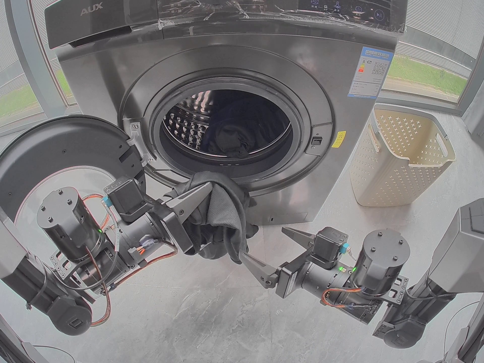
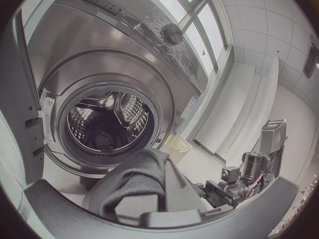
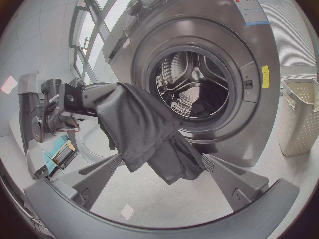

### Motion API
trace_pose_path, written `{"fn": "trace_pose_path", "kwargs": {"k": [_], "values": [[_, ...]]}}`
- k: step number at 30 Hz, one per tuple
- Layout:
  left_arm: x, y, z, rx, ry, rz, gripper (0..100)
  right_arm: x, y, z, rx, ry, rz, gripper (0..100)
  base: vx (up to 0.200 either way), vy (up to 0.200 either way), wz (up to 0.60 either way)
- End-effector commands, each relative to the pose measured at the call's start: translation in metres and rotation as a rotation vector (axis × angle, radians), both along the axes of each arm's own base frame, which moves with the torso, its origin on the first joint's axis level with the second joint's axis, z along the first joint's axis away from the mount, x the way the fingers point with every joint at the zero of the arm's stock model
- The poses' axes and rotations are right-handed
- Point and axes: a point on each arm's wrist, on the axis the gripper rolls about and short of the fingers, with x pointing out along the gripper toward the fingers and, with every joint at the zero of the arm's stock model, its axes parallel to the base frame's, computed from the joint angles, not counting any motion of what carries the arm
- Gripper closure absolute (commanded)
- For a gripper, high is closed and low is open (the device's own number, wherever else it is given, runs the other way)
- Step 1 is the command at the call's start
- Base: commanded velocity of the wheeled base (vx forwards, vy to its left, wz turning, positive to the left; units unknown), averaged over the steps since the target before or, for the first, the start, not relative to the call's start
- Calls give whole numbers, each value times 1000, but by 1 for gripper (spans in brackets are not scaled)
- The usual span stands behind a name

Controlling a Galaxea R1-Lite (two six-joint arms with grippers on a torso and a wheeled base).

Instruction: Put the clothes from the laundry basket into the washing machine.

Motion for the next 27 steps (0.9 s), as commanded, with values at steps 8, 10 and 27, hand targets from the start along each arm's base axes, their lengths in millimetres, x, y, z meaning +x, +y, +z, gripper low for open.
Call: {"fn": "trace_pose_path", "kwargs": {"k": [8,10,27], "values": [[4,0,-2,2,3,8,100,9,9,6,31,-49,11,0,0,0,0],[5,0,-2,2,3,8,100,8,10,6,29,-47,16,0,0,0,0],[10,0,0,-10,-4,49,100,-1,11,6,33,-50,68,0,0,0,0]]}}
